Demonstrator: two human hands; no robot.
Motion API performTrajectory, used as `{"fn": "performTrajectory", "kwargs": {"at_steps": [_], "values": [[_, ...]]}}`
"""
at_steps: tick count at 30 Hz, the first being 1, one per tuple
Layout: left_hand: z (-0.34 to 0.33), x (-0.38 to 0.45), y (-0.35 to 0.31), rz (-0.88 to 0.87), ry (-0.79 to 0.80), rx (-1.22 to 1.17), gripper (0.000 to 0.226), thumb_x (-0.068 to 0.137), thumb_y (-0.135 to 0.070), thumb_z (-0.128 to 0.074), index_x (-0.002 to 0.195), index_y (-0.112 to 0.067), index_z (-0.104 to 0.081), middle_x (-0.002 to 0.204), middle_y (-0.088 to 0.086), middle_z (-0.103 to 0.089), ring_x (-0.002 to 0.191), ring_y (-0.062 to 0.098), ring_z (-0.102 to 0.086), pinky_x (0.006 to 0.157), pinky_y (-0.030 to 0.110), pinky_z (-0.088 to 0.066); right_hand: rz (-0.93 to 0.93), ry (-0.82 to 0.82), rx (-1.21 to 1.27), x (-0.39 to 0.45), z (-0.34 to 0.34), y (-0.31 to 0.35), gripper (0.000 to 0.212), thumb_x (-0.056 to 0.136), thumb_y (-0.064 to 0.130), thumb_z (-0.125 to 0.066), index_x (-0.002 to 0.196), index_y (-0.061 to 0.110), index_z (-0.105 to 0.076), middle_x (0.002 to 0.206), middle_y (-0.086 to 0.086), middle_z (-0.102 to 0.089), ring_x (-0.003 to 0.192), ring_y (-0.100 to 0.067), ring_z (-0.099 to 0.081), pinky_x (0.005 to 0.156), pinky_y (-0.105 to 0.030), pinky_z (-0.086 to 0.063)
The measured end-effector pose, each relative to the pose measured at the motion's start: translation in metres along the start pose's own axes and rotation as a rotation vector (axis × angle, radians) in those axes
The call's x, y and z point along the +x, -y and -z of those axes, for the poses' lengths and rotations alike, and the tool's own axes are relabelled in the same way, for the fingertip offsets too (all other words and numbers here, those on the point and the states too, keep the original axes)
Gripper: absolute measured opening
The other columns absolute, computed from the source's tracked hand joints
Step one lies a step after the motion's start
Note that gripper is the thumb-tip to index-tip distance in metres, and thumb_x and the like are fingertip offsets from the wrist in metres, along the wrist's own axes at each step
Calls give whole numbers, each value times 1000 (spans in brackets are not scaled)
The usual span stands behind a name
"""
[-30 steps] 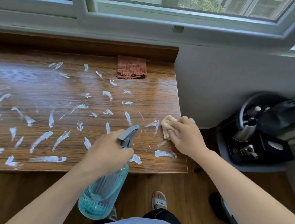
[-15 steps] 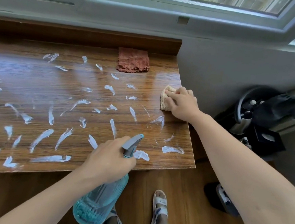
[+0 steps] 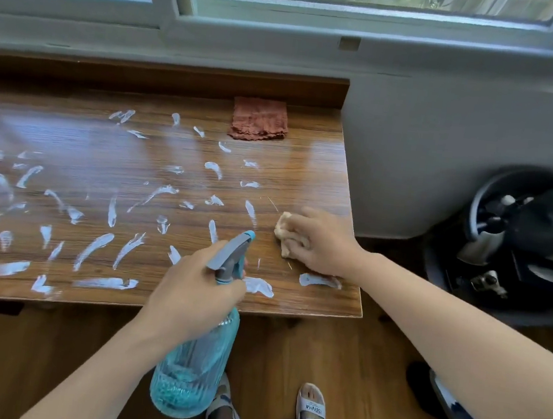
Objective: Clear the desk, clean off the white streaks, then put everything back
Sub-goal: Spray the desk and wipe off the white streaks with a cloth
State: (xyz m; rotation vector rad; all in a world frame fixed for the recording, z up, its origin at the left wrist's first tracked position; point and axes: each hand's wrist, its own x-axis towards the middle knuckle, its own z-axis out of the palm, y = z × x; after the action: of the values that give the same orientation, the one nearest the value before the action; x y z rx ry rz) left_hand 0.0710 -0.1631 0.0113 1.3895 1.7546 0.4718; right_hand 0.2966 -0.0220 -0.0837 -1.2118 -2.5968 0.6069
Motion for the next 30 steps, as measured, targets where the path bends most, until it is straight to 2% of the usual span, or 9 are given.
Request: {"fn": "performTrajectory", "kwargs": {"at_steps": [4, 8, 10, 13, 16, 18, 20, 25, 30], "values": [[-6, -8, 0, 15, -3, -23, 12, 86, -20, -58, 96, -26, -59, 65, 0, -47, 57, 18, -40, 57, 40, -39, 18, 77, -1, -11, 14, -15, 20, 93, 41, -66, 106, 26, -62, 102, 10, -60, 92, -14, -56, 74, -34, -48], [-11, -9, -3, 12, -16, -21, 13, 87, -17, -58, 99, -21, -59, 64, -2, -43, 58, 18, -37, 58, 39, -37, -310, -158, -77, 46, 16, -38, 27, 97, 42, -58, 121, 32, -62, 120, 1, -61, 114, -26, -55, 91, -41, -47], [-13, -8, -5, 5, -29, -23, 13, 88, -16, -59, 100, -20, -60, 63, -3, -43, 57, 17, -37, 58, 39, -38, -361, -178, -148, 56, 8, -31, 29, 97, 43, -54, 125, 36, -58, 121, -1, -59, 118, -30, -52, 94, -43, -43], [-15, -4, -6, 3, -41, -44, 10, 87, -16, -59, 95, -22, -60, 59, -7, -42, 55, 17, -37, 57, 40, -39, -176, -95, -61, 20, -1, -10, 26, 94, 48, -53, 118, 37, -57, 113, 4, -59, 107, -24, -55, 91, -44, -46], [-15, 2, -8, 3, -44, -47, 10, 87, -15, -58, 94, -22, -60, 59, -6, -44, 55, 17, -38, 56, 39, -38, 54, 34, -20, -49, -5, 12, 23, 91, 49, -57, 108, 34, -58, 97, 14, -58, 90, -13, -52, 80, -35, -45], [-14, 4, -10, 2, -46, -53, 11, 87, -14, -58, 95, -21, -61, 62, -2, -46, 55, 18, -39, 56, 38, -39, 97, 61, -30, -71, -3, 7, 22, 92, 47, -59, 106, 30, -58, 93, 14, -58, 87, -12, -52, 78, -34, -46], [-13, 5, -11, -9, -50, -58, 12, 87, -13, -59, 96, -21, -61, 62, -2, -47, 56, 19, -40, 57, 39, -40, 39, -24, -51, -61, -3, -5, 23, 92, 47, -59, 104, 27, -59, 95, 10, -60, 89, -16, -56, 78, -36, -47], [-11, 6, -11, -28, -67, -67, 13, 86, -11, -59, 95, -21, -62, 62, -2, -50, 56, 18, -41, 58, 39, -41, -409, -291, -122, -18, -4, -7, 24, 96, 44, -60, 114, 28, -62, 110, 3, -65, 100, -21, -57, 84, -41, -47], [-13, 6, -9, -33, -69, -74, 13, 87, -12, -60, 94, -22, -62, 54, -9, -46, 49, 14, -38, 56, 37, -39, -97, -91, -60, -89, -26, 42, 16, 96, 43, -57, 105, 30, -55, 96, 14, -57, 87, -11, -52, 78, -36, -48]]}}
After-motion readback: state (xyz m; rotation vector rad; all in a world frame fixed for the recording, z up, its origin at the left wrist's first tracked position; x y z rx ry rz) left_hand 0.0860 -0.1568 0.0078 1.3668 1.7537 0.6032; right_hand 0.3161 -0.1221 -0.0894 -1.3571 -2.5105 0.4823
